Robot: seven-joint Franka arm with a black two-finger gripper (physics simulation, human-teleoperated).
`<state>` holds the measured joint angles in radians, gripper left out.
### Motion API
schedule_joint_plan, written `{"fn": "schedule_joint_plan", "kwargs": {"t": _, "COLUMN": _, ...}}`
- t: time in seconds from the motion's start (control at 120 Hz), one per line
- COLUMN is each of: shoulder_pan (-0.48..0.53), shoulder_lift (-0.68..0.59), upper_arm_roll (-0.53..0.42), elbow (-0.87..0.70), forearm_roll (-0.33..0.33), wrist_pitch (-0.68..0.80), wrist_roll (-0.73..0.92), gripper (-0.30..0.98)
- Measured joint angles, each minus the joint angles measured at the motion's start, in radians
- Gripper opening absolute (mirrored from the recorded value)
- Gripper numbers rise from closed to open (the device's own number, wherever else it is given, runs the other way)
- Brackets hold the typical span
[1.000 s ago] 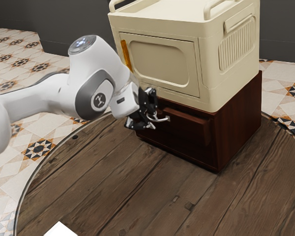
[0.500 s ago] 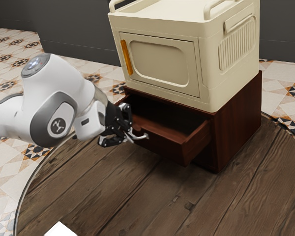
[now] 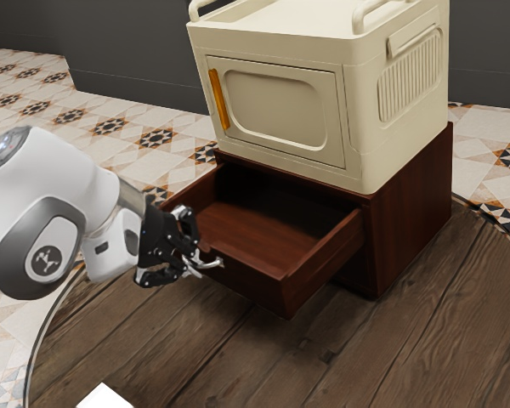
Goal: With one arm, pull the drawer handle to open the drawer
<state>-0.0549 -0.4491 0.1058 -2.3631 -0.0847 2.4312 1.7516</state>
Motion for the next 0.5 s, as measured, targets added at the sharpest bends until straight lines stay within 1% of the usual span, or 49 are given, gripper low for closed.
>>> {"fn": "schedule_joint_plan", "kwargs": {"t": 0.058, "shoulder_pan": -0.003, "shoulder_lift": -0.004, "upper_arm_roll": 0.0, "elbow": -0.006, "forearm_roll": 0.001, "wrist_pitch": -0.001, "wrist_roll": 0.002, "gripper": -0.08}}
{"fn": "schedule_joint_plan", "kwargs": {"t": 0.1, "shoulder_pan": -0.003, "shoulder_lift": -0.005, "upper_arm_roll": 0.0, "elbow": -0.007, "forearm_roll": 0.001, "wrist_pitch": -0.003, "wrist_roll": 0.003, "gripper": -0.05}}
{"fn": "schedule_joint_plan", "kwargs": {"t": 0.233, "shoulder_pan": -0.002, "shoulder_lift": -0.006, "upper_arm_roll": 0.0, "elbow": -0.008, "forearm_roll": 0.003, "wrist_pitch": -0.015, "wrist_roll": 0.003, "gripper": 0.11}}
{"fn": "schedule_joint_plan", "kwargs": {"t": 0.3, "shoulder_pan": -0.001, "shoulder_lift": -0.006, "upper_arm_roll": 0.0, "elbow": -0.009, "forearm_roll": 0.004, "wrist_pitch": -0.023, "wrist_roll": 0.001, "gripper": 0.16}}
{"fn": "schedule_joint_plan", "kwargs": {"t": 0.5, "shoulder_pan": 0.0, "shoulder_lift": -0.044, "upper_arm_roll": 0.01, "elbow": 0.001, "forearm_roll": 0.003, "wrist_pitch": -0.043, "wrist_roll": -0.003, "gripper": 0.22}}
